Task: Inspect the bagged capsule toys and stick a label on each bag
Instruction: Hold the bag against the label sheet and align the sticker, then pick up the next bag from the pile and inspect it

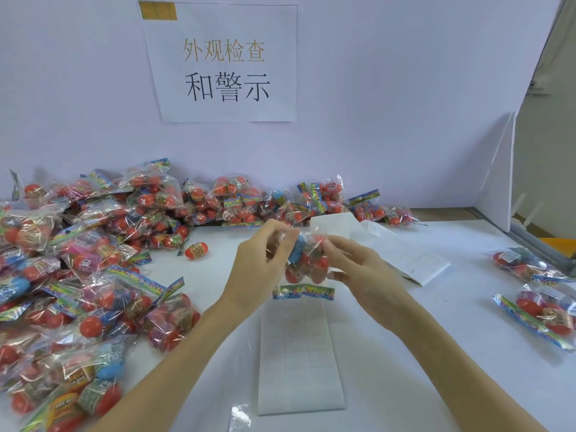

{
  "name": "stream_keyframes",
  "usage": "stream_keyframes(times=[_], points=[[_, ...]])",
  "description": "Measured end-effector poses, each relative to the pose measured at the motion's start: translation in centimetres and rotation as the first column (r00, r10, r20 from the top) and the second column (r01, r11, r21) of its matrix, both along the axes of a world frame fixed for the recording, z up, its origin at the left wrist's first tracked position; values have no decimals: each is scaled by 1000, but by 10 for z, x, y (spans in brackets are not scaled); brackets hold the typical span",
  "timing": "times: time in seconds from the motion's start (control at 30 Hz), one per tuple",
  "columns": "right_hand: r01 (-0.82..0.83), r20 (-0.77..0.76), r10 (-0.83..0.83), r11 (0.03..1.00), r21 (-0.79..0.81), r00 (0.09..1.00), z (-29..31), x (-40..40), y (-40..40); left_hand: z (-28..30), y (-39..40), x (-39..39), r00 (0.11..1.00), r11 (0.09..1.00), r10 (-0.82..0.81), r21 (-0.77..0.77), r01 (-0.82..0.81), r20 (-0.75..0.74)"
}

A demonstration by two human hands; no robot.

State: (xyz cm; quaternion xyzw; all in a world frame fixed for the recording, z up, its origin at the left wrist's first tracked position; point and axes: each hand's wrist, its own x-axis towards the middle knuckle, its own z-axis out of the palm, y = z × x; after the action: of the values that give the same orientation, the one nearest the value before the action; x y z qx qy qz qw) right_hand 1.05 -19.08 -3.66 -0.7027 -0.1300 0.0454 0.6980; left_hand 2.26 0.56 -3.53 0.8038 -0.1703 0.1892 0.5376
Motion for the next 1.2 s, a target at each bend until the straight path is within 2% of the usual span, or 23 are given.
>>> stream_keyframes(times=[0.13,0.3,0.5,0.63,0.73,0.87,0.93,1.03,1.13,1.2], points=[[-1,3,1,999,42,1000,2,-3,5,1,-3,-2,999,999,35,-3,-35,-3],[158,36,-157,987,-18,987,-2,0,7,0,-7,-1,995,1000,6,-27,-9,-104],[222,81,-220,975,-19,972,-2,1,5,4,-5,-1,946,942,-168,-329,70,-279],[188,65,-191,981,49,979,-2,1,6,5,-12,-6,926,886,-216,-461,53,-309],[158,29,-163,980,119,986,-3,2,4,4,-11,-7,958,937,-171,-337,86,-232],[166,-29,-164,962,217,986,0,4,-5,6,-3,0,945,962,-219,-218,167,-241],[162,4,-164,978,130,986,0,5,-6,4,1,2,960,975,-188,-160,156,-208],[225,151,-211,971,-85,966,-3,4,-4,3,6,4,959,982,-184,-72,172,-215],[299,205,-268,945,-133,941,-6,5,-1,4,9,3,951,980,-191,4,198,-245],[289,138,-276,954,-81,951,-7,7,-2,6,9,2,942,978,-209,-48,203,-261]])
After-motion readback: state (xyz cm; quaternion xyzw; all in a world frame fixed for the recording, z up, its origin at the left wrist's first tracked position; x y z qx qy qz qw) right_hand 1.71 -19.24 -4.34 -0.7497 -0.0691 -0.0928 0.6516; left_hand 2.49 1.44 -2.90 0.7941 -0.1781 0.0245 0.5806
